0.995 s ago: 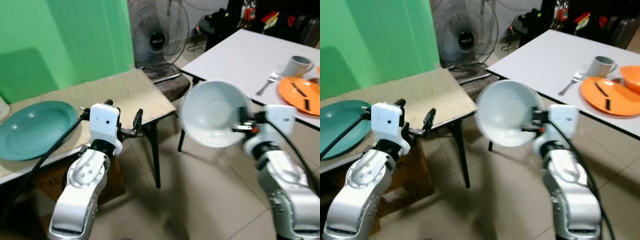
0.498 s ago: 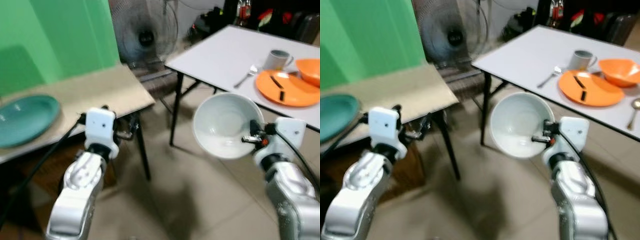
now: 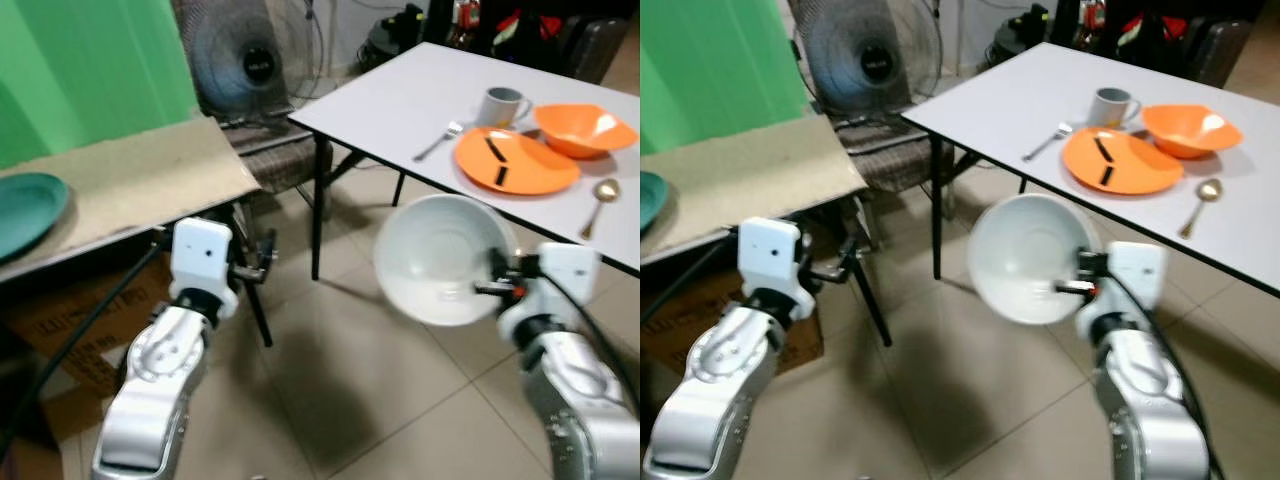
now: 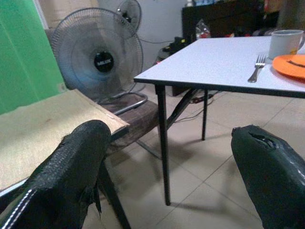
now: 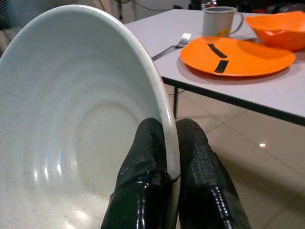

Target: Setting the table

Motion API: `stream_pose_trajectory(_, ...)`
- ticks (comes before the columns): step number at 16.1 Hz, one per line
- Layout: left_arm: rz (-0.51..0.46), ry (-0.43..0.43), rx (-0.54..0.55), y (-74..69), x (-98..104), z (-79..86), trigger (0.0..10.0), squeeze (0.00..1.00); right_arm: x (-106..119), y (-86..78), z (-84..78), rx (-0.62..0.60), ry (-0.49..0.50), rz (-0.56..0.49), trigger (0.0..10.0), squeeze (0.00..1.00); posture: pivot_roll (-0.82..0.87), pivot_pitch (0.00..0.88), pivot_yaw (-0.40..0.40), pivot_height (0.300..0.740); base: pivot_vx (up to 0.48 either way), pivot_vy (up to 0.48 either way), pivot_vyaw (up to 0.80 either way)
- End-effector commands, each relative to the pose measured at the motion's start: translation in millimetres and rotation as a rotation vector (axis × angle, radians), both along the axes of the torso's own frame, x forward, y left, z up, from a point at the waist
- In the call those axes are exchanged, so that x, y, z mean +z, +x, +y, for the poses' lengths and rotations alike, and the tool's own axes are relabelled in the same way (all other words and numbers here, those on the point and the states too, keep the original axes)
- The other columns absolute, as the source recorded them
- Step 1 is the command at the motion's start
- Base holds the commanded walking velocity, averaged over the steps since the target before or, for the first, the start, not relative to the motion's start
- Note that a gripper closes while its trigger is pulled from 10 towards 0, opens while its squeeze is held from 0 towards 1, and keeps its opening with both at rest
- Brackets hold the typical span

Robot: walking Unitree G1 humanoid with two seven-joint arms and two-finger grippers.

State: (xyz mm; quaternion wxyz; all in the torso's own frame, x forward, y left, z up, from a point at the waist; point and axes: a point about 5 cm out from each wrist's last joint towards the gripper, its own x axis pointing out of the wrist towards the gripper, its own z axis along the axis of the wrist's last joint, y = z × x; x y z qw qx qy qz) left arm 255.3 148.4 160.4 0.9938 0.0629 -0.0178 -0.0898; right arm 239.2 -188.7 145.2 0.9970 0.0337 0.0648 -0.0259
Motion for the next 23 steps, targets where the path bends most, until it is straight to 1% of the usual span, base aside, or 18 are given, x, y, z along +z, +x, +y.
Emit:
stream_pose_trajectory(1, -0.002, -0.008, -0.014, -0.2, 1, -3.2, 10.0, 0.00, 7, -1.7, -5.4, -0.028, -0.005, -0.031, 10.0, 0.00, -0.10, 0.045, 0.054, 0.740, 0.000, -0.304, 0.00)
stream_pose_trajectory(5, -0.003, -0.007, -0.024, 1.3, 1, -4.4, 10.0, 0.00, 5, -4.3, -8.2, -0.047, -0.004, -0.016, 10.0, 0.00, -0.10, 0.048, 0.062, 0.740, 0.000, -0.300, -0.66)
stream_pose_trajectory(11, -0.004, -0.014, -0.043, 5.3, 1, -9.4, 10.0, 0.00, 7, -7.9, -17.2, -0.090, -0.011, -0.019, 10.0, 0.00, -0.13, 0.048, 0.073, 0.740, 0.000, -0.301, -0.80)
stream_pose_trajectory(16, -0.005, -0.032, -0.047, 7.2, 0, -11.4, 10.0, 0.00, 8, -9.7, -18.8, -0.111, -0.002, -0.018, 10.0, 0.00, -0.13, 0.047, 0.076, 0.740, 0.000, -0.301, -0.75)
stream_pose_trajectory(17, -0.008, -0.054, -0.032, 8.1, 1, -10.4, 10.0, 0.00, 8, -9.8, -20.0, -0.120, -0.001, -0.020, 10.0, 0.00, -0.14, 0.048, 0.077, 0.740, 0.000, 0.000, 0.00)
stream_pose_trajectory(18, 0.006, -0.045, -0.019, 9.7, 0, -8.5, 10.0, 0.00, 9, -9.9, -20.2, -0.121, -0.001, -0.022, 10.0, 0.00, -0.14, 0.047, 0.077, 0.740, 0.000, 0.000, 0.00)
stream_pose_trajectory(19, 0.014, -0.033, -0.022, 10.5, -2, -7.8, 10.0, 0.00, 9, -9.7, -19.4, -0.119, 0.001, -0.026, 10.0, 0.00, -0.14, 0.046, 0.079, 0.740, 0.000, 0.000, 0.00)
stream_pose_trajectory(23, 0.007, -0.053, -0.067, 11.4, 1, -11.9, 10.0, 0.00, 10, -8.4, -15.7, -0.121, 0.027, -0.029, 10.0, 0.00, -0.14, 0.043, 0.085, 0.740, 0.000, 0.000, 0.00)
